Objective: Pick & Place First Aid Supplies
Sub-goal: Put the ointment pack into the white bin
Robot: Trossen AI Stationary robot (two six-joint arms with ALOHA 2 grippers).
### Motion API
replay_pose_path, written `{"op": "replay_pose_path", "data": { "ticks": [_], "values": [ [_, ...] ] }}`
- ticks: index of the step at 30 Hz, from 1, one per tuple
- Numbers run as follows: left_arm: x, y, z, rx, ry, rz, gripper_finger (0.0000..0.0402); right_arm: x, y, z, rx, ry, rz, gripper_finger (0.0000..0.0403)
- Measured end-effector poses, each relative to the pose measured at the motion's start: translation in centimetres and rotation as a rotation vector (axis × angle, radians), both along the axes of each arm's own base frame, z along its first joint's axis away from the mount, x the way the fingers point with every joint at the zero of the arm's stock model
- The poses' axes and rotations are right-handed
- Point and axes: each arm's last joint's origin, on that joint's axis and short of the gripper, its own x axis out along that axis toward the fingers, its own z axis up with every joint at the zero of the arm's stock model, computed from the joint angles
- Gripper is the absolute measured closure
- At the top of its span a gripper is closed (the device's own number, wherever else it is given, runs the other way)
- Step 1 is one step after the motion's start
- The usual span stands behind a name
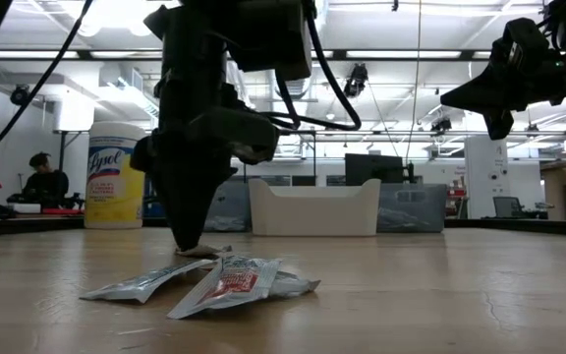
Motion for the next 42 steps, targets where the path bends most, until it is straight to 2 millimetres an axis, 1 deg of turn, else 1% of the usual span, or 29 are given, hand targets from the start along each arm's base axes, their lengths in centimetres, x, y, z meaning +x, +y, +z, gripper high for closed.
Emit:
{"op": "replay_pose_path", "data": {
  "ticks": [6,9,11,13,16,18,20,23,25,29,31,32,39,42],
  "values": [
    [0.3,0.0,1.1,0.044,-0.035,-0.034,0.0400,0.0,0.0,0.0,0.000,-0.001,0.000,0.0394],
    [0.6,0.1,2.3,0.061,-0.118,-0.064,0.0401,0.0,0.0,0.0,0.000,-0.001,0.000,0.0394],
    [0.9,0.0,3.5,0.057,-0.197,-0.110,0.0401,0.0,0.0,0.0,0.000,0.000,0.000,0.0394],
    [1.5,-0.1,4.4,0.054,-0.310,-0.147,0.0401,0.0,0.0,0.0,0.000,0.000,0.000,0.0394],
    [2.4,0.2,5.8,0.083,-0.466,-0.159,0.0401,0.0,0.0,0.0,0.000,0.000,0.000,0.0394],
    [3.2,0.6,6.8,0.127,-0.581,-0.129,0.0401,0.0,0.0,0.0,0.000,0.000,0.000,0.0394],
    [4.0,1.2,7.6,0.192,-0.681,-0.063,0.0401,0.0,0.0,0.0,0.000,0.000,0.000,0.0394],
    [4.9,2.2,8.5,0.316,-0.801,0.066,0.0401,0.0,0.0,0.0,0.000,0.000,0.000,0.0394],
    [5.2,3.1,8.9,0.409,-0.853,0.187,0.0401,0.0,0.0,0.0,0.000,-0.001,0.000,0.0394],
    [5.2,5.1,9.3,0.526,-0.890,0.442,0.0401,0.0,0.0,0.0,0.000,-0.001,0.000,0.0394],
    [5.2,6.3,9.3,0.525,-0.897,0.554,0.0401,0.0,0.0,0.0,0.000,-0.001,0.000,0.0394],
    [5.1,6.9,9.1,0.519,-0.883,0.583,0.0401,0.0,0.0,0.0,0.000,-0.001,0.000,0.0394],
    [4.0,11.4,7.7,0.465,-0.675,0.616,0.0401,0.0,0.0,0.0,0.000,-0.001,0.000,0.0394],
    [3.7,13.0,7.6,0.465,-0.643,0.632,0.0402,0.0,0.0,0.0,0.000,-0.001,0.000,0.0394]
  ]
}}
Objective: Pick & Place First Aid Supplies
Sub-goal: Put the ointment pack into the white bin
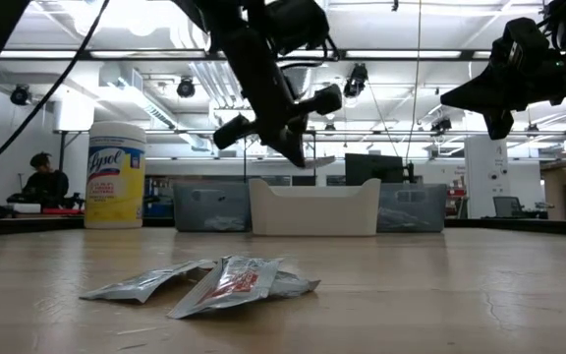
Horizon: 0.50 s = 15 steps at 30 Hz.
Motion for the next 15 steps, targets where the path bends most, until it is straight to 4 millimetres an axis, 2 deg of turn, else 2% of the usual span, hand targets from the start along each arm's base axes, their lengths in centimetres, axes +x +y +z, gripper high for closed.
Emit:
{"op": "replay_pose_path", "data": {
  "ticks": [7,15],
  "values": [
    [-0.3,2.6,0.0,-0.023,0.020,0.003,0.0402,0.0,0.0,0.0,0.000,0.000,0.000,0.0394],
    [0.0,3.9,-0.3,-0.011,0.059,-0.016,0.0402,0.0,0.0,0.0,-0.003,0.001,0.000,0.0394]
  ]
}}
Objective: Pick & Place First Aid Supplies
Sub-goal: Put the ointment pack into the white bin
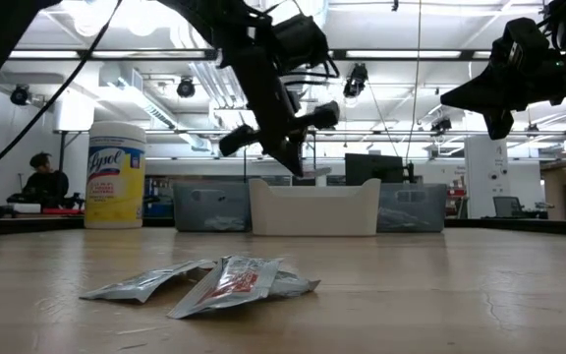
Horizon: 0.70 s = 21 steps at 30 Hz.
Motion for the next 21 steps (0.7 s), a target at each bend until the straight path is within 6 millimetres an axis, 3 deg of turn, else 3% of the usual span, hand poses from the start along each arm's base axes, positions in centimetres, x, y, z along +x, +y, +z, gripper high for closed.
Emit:
{"op": "replay_pose_path", "data": {
  "ticks": [9,15,21],
  "values": [
    [2.6,0.8,-0.7,-0.008,0.206,-0.062,0.0401,0.0,0.0,0.0,0.003,-0.001,-0.001,0.0394],
    [2.9,1.6,-0.5,-0.013,0.246,-0.088,0.0401,0.0,0.0,0.0,0.003,-0.001,-0.001,0.0394],
    [3.2,1.8,-2.3,-0.096,0.270,-0.126,0.0401,0.0,0.0,0.0,0.003,-0.001,-0.001,0.0394]
  ]
}}
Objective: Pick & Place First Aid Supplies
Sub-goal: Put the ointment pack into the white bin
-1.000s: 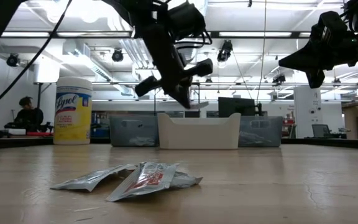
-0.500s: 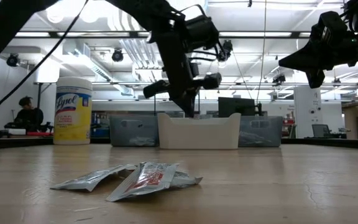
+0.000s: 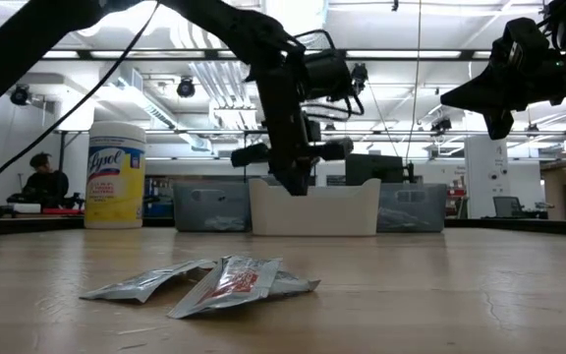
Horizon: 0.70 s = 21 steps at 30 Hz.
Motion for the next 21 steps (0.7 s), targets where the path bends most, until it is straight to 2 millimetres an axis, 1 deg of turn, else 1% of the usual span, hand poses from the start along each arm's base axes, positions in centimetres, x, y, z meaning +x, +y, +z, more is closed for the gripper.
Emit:
{"op": "replay_pose_path", "data": {
  "ticks": [3,5,14,19,21],
  "values": [
    [0.3,0.0,-1.2,-0.034,0.015,0.001,0.0402,0.0,0.0,0.0,0.000,0.000,0.000,0.0394],
    [0.4,-0.2,-1.7,-0.045,0.021,0.008,0.0401,0.0,0.0,0.0,0.000,0.000,0.000,0.0394],
    [0.4,-0.1,-1.5,-0.057,0.011,-0.003,0.0397,0.0,0.0,0.0,0.000,-0.001,0.000,0.0394],
    [0.3,0.1,-1.4,-0.054,0.020,-0.026,0.0368,0.0,0.0,0.0,0.000,-0.001,0.000,0.0394],
    [0.1,0.2,-0.7,-0.048,0.011,-0.035,0.0355,0.0,0.0,0.0,0.000,-0.001,0.000,0.0394]
  ]
}}
